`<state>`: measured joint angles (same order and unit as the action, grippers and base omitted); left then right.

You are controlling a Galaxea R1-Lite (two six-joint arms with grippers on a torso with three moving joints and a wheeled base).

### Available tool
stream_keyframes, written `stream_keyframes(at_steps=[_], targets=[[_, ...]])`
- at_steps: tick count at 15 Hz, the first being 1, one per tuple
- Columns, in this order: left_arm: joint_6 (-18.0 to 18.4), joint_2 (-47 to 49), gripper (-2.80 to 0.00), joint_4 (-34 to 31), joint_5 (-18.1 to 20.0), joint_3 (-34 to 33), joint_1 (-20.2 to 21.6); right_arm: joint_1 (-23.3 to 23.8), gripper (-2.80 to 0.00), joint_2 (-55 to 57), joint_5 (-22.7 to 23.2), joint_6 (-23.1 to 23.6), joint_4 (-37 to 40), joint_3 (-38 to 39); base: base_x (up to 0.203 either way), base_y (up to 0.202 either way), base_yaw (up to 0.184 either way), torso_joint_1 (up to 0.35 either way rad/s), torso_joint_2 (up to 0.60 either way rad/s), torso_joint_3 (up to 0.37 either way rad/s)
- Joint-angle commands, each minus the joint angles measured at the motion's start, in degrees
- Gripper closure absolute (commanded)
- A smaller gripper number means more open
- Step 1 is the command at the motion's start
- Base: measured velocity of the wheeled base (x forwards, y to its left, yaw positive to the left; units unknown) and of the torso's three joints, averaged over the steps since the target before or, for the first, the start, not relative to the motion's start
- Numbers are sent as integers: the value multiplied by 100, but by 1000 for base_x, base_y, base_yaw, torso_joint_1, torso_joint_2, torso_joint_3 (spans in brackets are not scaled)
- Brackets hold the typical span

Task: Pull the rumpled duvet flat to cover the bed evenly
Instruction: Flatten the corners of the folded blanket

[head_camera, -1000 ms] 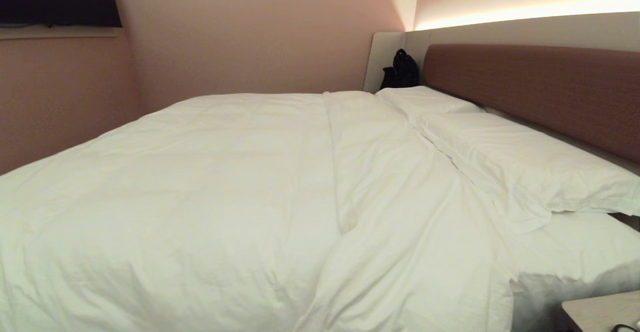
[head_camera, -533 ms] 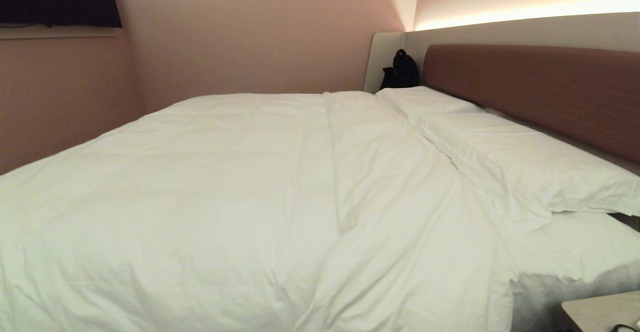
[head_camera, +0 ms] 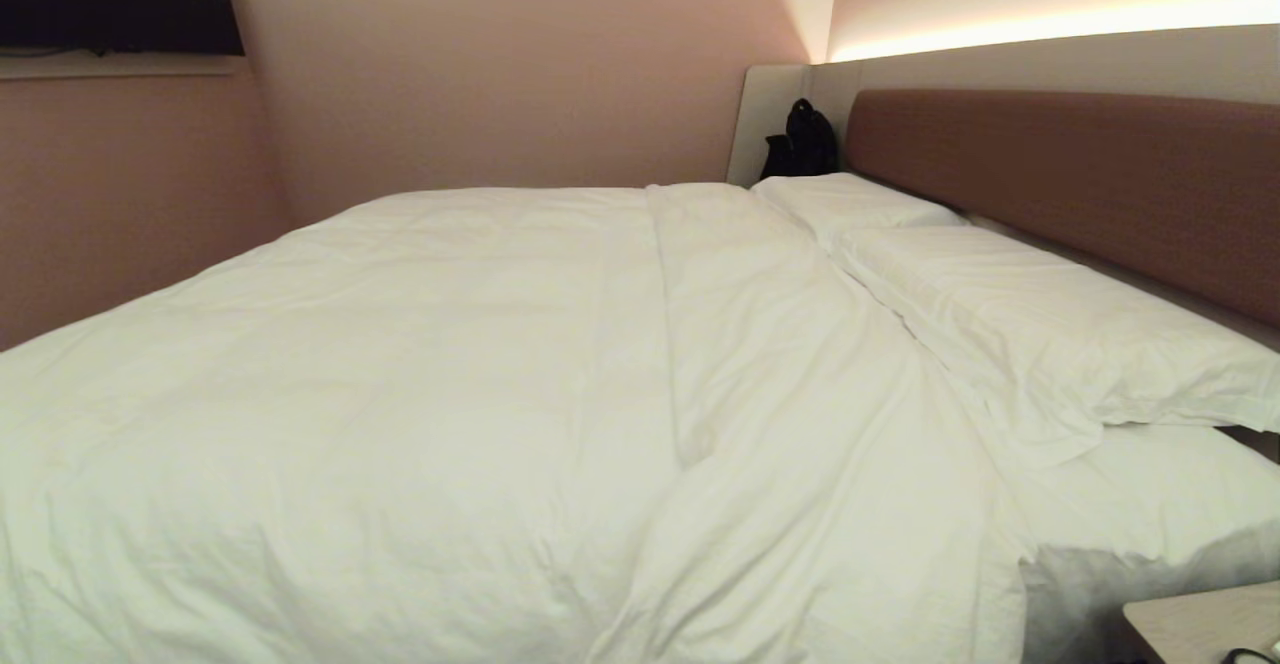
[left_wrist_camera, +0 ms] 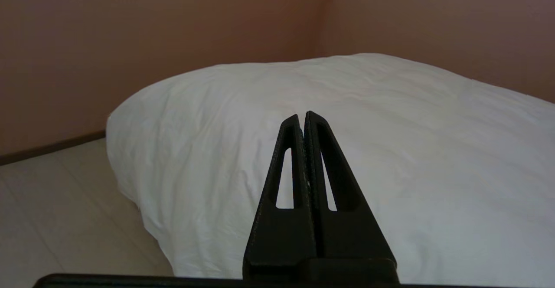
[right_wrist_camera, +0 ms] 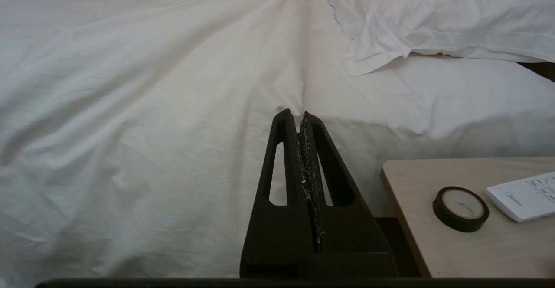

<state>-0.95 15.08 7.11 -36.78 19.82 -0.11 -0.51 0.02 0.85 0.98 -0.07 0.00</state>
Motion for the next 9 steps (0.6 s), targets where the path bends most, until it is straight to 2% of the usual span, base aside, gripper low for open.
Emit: stream_keyframes(at_steps=[1, 2, 3, 4, 5, 7, 8, 9], targets=[[19, -496, 0, -8, 908, -432, 78, -2, 0, 6, 3, 8, -1, 0, 0, 0, 0, 0, 0, 0], [35, -583, 0, -47, 1564, -550, 71, -2, 0, 6, 3, 8, -1, 0, 0, 0, 0, 0, 0, 0], [51, -656, 0, -87, 1822, -645, 64, -2, 0, 6, 3, 8, -1, 0, 0, 0, 0, 0, 0, 0], [53, -658, 0, -92, 1827, -648, 64, -2, 0, 6, 3, 3, -1, 0, 0, 0, 0, 0, 0, 0], [61, -753, 0, -304, 2082, -678, 64, -2, 0, 6, 3, 8, -1, 0, 0, 0, 0, 0, 0, 0], [87, -1219, 0, -1192, 3736, -748, 64, -2, 0, 6, 3, 8, -1, 0, 0, 0, 0, 0, 0, 0], [101, -1446, 0, -1745, 4307, -802, 64, -2, 0, 6, 3, 8, -1, 0, 0, 0, 0, 0, 0, 0], [123, -1499, 0, -1894, 4436, -929, 64, -2, 0, 6, 3, 8, -1, 0, 0, 0, 0, 0, 0, 0]])
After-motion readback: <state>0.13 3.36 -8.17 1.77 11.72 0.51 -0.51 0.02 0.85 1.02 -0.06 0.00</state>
